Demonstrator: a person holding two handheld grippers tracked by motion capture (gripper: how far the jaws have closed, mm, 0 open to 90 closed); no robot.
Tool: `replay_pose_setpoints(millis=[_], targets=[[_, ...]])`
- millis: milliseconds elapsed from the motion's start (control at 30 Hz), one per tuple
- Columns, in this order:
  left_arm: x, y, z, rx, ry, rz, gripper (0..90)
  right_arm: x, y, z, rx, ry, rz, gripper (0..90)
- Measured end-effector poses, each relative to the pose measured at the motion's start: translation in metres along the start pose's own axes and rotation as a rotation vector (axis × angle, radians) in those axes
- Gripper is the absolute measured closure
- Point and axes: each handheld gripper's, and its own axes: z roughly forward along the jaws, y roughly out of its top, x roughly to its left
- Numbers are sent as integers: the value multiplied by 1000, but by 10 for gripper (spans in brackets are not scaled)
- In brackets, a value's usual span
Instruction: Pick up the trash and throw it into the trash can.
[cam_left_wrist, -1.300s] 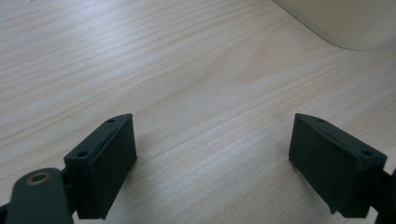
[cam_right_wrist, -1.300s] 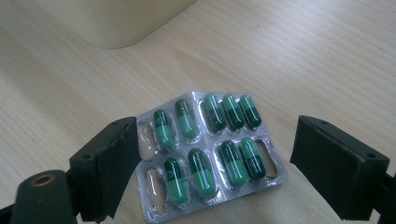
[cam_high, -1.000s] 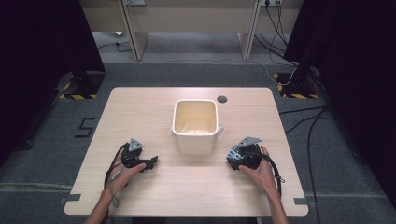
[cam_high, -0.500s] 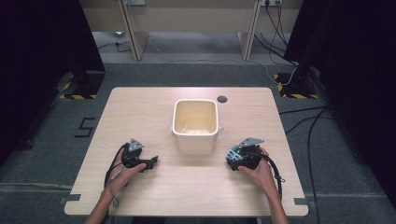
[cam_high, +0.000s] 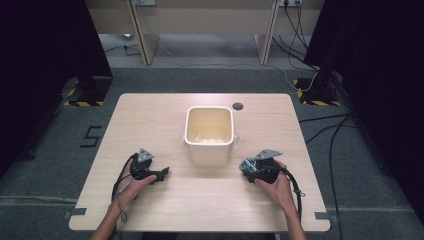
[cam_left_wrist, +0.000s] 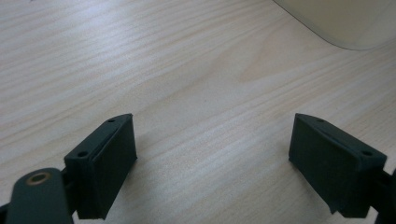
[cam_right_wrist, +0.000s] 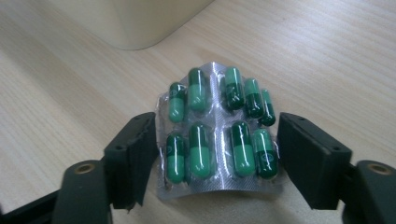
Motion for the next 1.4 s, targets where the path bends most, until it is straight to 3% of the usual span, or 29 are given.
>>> replay_pose_setpoints(millis=[233, 400, 667, 833, 1400], targets=[[0, 0, 0, -1, -1, -1, 140, 3, 1, -1, -6, -14, -17, 389], [0, 0, 0, -1, -1, -1, 140, -1, 3, -6, -37, -34, 5, 390], [0, 0, 0, -1, -1, 0, 140, -9, 10, -26, -93, -74, 47, 399], [0, 0, 0, -2, -1, -1, 140, -10, 15, -36, -124, -76, 59, 401], [0, 0, 0, -1, -1, 0, 140, -11, 43, -67, -189, -98, 53, 401]])
